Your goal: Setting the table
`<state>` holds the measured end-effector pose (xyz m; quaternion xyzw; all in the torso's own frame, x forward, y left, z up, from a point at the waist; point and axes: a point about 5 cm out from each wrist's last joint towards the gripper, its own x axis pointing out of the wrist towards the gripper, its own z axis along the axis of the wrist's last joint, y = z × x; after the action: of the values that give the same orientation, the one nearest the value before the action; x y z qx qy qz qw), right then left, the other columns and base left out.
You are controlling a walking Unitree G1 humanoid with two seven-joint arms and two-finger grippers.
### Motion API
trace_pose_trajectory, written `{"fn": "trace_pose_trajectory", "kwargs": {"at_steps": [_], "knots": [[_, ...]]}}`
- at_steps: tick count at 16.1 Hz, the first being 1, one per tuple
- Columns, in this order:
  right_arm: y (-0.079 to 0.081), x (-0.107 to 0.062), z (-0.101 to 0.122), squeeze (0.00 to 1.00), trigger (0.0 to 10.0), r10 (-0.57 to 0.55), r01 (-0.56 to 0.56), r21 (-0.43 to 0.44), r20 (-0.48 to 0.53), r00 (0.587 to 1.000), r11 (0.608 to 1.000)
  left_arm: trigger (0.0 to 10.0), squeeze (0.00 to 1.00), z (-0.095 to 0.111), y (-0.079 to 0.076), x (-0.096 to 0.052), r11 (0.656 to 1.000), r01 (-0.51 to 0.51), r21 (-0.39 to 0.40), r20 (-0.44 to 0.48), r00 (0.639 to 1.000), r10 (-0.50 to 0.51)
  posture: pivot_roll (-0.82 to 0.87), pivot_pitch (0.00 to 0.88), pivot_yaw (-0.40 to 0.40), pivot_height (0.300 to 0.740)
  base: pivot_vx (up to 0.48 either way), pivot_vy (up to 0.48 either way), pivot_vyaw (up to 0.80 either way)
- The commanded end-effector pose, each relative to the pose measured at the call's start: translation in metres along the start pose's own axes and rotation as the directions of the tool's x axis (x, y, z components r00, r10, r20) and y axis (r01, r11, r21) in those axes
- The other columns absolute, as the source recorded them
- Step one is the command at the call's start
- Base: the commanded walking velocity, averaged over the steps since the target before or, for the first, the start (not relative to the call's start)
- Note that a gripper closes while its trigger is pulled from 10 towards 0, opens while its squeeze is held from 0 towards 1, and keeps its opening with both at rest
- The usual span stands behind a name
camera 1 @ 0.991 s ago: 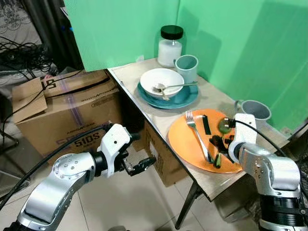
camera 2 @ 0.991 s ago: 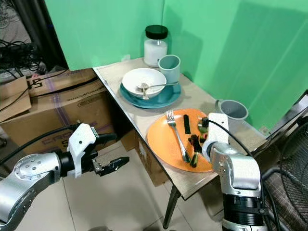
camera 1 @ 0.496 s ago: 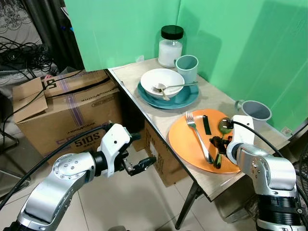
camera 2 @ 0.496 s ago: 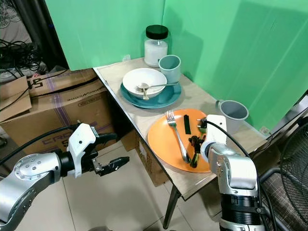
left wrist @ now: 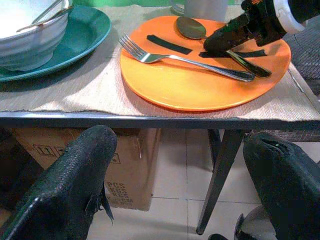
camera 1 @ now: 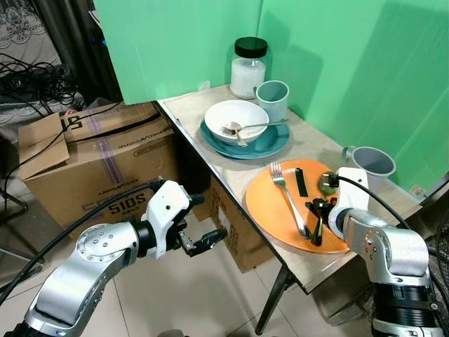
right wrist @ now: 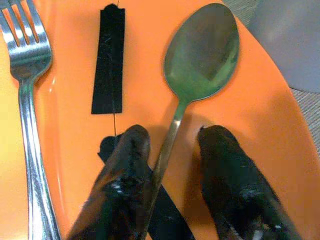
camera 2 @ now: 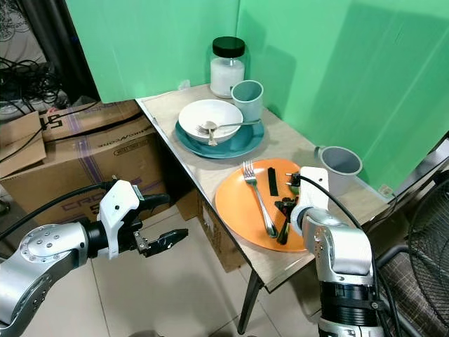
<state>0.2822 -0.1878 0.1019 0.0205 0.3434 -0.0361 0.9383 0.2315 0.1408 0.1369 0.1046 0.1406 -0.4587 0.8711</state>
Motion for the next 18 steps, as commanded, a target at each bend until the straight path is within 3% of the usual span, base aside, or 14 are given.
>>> {"fn": "trace_pose_trajectory", "kwargs": {"at_steps": [1, 13, 18], "knots": [[0.001, 0.003, -0.003, 0.0, 0.0, 0.01, -0.01, 0.011, -0.023, 1.0, 1.0, 10.0, 0.0, 0.001, 0.002, 0.0, 1.0, 0.001, 0.021, -0.009, 1.0, 0.0, 0.08, 0.0, -0.014, 0.74, 0.0, 0.0, 0.0], [0.011, 0.001, 0.003, 0.0, 0.0, 0.06, -0.06, 0.022, 0.02, 0.998, 0.998, 10.0, 0.0, 0.002, 0.008, -0.002, 0.999, -0.022, 0.032, -0.017, 1.0, 0.022, 0.09, 0.0, -0.002, 0.74, 0.0, 0.0, 0.0], [0.012, -0.037, 0.041, 0.0, 0.0, 0.156, -0.162, 0.006, 0.248, 0.956, 0.987, 10.0, 0.0, 0.014, 0.012, -0.007, 0.997, -0.069, 0.034, 0.05, 0.997, 0.067, 0.06, 0.0, 0.044, 0.74, 0.0, 0.0, 0.0]]}}
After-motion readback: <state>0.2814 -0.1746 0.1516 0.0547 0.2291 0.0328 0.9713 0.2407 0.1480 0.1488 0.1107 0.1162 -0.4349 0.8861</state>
